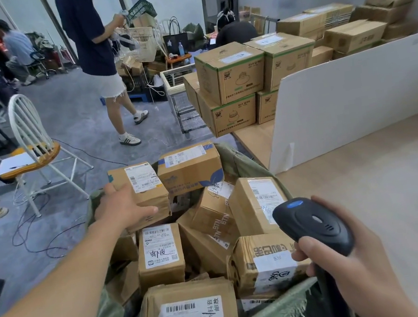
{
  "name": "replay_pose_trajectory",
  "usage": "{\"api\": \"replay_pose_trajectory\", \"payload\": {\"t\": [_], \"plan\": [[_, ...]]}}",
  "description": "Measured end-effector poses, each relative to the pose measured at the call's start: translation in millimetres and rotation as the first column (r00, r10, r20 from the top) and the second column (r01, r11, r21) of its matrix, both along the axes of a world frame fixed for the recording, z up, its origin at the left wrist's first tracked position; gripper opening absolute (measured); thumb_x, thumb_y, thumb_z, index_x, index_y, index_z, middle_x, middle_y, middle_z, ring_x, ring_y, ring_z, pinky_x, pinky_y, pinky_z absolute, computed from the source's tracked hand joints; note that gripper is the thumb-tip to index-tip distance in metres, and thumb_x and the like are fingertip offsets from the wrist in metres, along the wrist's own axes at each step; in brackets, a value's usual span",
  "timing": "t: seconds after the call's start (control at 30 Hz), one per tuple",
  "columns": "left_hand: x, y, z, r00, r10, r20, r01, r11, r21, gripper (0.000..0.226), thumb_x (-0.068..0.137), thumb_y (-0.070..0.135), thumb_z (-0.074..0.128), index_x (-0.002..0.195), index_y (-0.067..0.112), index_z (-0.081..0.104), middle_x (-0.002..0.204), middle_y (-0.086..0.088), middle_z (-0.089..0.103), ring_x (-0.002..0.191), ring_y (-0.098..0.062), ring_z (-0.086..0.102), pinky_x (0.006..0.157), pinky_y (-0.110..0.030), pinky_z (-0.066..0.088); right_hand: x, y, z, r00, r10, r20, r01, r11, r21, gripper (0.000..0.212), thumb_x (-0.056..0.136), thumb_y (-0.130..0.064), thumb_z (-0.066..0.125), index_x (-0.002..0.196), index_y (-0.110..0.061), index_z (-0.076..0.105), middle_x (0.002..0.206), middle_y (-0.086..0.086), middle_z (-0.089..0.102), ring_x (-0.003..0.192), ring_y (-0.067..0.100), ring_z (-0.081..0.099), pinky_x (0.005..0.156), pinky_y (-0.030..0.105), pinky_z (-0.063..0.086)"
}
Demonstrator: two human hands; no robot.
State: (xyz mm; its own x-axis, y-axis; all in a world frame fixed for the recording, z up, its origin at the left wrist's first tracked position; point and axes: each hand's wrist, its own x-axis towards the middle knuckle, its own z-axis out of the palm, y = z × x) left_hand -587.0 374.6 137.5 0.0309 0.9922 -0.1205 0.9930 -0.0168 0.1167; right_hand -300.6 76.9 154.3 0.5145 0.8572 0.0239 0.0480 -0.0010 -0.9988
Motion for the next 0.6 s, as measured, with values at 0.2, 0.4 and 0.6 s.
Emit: {"api": "replay_pose_trajectory", "payload": {"t": [0.2,0.4,0.6], "plan": [[6,-9,9,0.999,-0.040,-0.008,0.041,0.995,0.096,0.094,0.070,0.088,0.052,0.148,0.039,0.040,0.163,-0.009,0.022,0.149,-0.037,0.019,0.110,-0.057,0.038,7,-25,0,0.999,-0.034,0.014,0.034,0.999,0.022,0.070,0.068,-0.007,0.093,0.120,-0.044,0.067,0.110,0.003,0.078,0.093,0.033,0.077,0.074,0.044,0.060],[66,-55,36,0.970,-0.235,-0.053,0.241,0.943,0.231,0.086,0.084,0.076,0.053,0.151,0.023,0.041,0.164,-0.007,0.023,0.152,-0.030,0.015,0.114,-0.053,0.032,13,-79,20,0.990,-0.130,-0.049,0.132,0.990,0.047,0.075,0.053,-0.029,0.086,0.124,-0.036,0.064,0.104,0.005,0.077,0.080,0.038,0.075,0.053,0.036,0.058],[180,-155,56,0.834,-0.546,-0.076,0.539,0.778,0.322,0.083,0.089,0.070,0.053,0.150,0.014,0.041,0.159,-0.005,0.035,0.150,-0.026,0.024,0.114,-0.045,0.036,38,-181,35,0.960,-0.276,-0.040,0.278,0.958,0.075,0.080,0.055,-0.034,0.095,0.129,-0.036,0.062,0.103,0.009,0.077,0.080,0.034,0.075,0.054,0.031,0.057]]}}
